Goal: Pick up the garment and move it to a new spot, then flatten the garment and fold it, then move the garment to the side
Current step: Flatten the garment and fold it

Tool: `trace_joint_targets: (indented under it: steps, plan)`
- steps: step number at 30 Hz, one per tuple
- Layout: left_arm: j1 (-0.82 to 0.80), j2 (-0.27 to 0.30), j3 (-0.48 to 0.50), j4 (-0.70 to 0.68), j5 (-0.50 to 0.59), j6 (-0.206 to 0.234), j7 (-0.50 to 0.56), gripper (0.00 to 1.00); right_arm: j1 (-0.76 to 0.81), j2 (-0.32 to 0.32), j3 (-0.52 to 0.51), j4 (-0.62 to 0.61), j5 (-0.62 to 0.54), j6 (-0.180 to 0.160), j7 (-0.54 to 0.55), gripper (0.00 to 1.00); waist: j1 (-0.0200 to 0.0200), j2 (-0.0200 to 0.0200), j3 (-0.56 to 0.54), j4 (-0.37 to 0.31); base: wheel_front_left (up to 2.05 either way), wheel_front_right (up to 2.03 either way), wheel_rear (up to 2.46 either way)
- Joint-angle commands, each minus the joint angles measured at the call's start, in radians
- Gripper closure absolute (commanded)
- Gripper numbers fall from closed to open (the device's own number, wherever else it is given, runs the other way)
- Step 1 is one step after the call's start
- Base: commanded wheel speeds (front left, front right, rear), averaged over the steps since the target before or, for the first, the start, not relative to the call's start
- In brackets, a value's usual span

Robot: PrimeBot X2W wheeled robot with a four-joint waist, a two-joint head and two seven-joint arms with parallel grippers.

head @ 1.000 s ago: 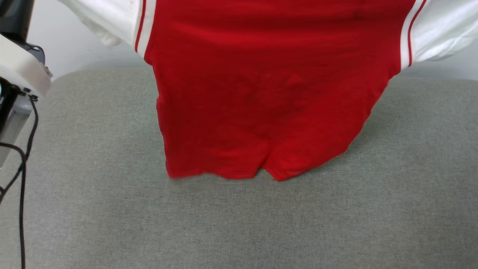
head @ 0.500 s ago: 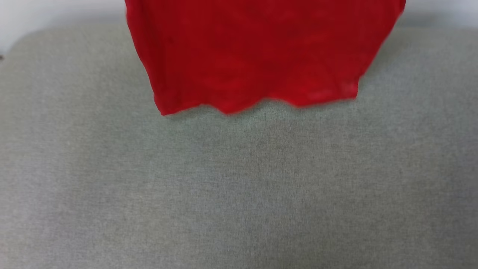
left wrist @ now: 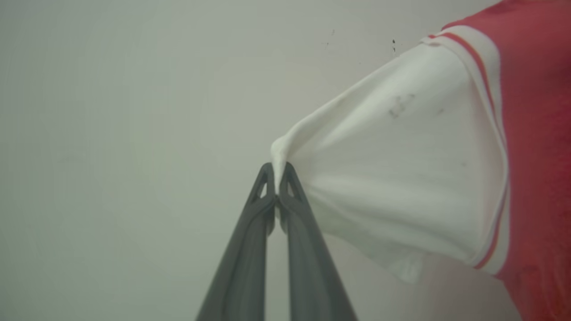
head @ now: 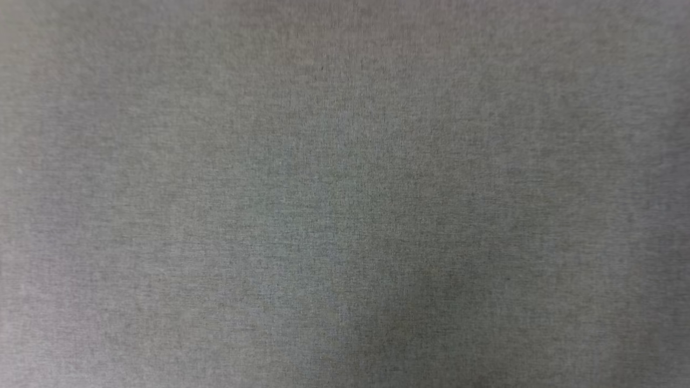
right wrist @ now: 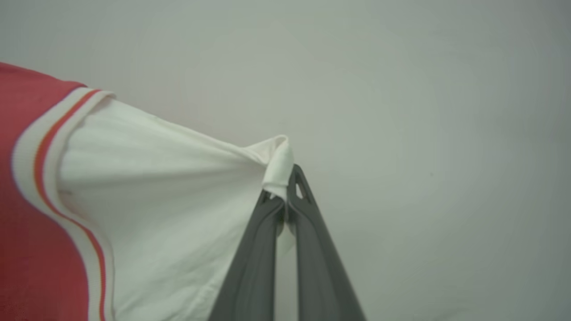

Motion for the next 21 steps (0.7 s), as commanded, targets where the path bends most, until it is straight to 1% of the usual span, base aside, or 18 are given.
trace_joint_targets:
  steps: [1,4,5,6,10,12,16,21]
  plan:
    - [-0.024,-0.009,-0.003,0.034,0.006,-0.001,-0.024,1.00,-0.023,0.009,-0.018,0.027,-0.021,-0.002,-0.029,1.00,-0.0003,0.0000,0.048,0.010,0.00,0.00,0.00]
    - [-0.047,-0.047,-0.011,0.102,0.013,-0.008,-0.079,1.00,-0.051,0.029,-0.050,0.084,-0.055,-0.002,-0.095,1.00,-0.0003,0.0000,0.071,0.019,0.00,0.00,0.00]
    - [-0.047,-0.047,-0.011,0.102,0.013,-0.008,-0.079,1.00,-0.051,0.029,-0.050,0.084,-0.055,-0.002,-0.095,1.00,-0.0003,0.0000,0.071,0.019,0.00,0.00,0.00]
    - [-0.039,-0.071,-0.025,0.139,0.014,-0.018,-0.103,1.00,-0.044,0.040,-0.061,0.121,-0.072,-0.002,-0.131,1.00,-0.0003,0.0000,0.078,0.024,0.00,0.00,0.00]
    - [0.002,-0.102,-0.039,0.181,0.008,-0.028,-0.125,1.00,-0.011,0.041,-0.076,0.172,-0.084,-0.002,-0.170,1.00,-0.0003,0.0000,0.083,0.032,0.00,0.00,0.00]
    - [0.037,-0.126,-0.043,0.199,0.002,-0.034,-0.135,1.00,0.013,0.044,-0.083,0.203,-0.080,-0.002,-0.194,1.00,-0.0003,0.0000,0.081,0.036,0.00,0.00,0.00]
    - [0.127,-0.155,-0.048,0.220,-0.010,-0.043,-0.142,1.00,0.075,0.045,-0.078,0.253,-0.054,-0.002,-0.239,1.00,-0.0003,0.0000,0.062,0.037,0.00,0.00,0.00]
    - [0.285,-0.182,-0.027,0.176,-0.013,-0.050,-0.143,1.00,0.187,0.041,-0.055,0.297,0.004,-0.002,-0.280,1.00,-0.0003,0.0000,0.017,0.034,0.00,0.00,0.00]
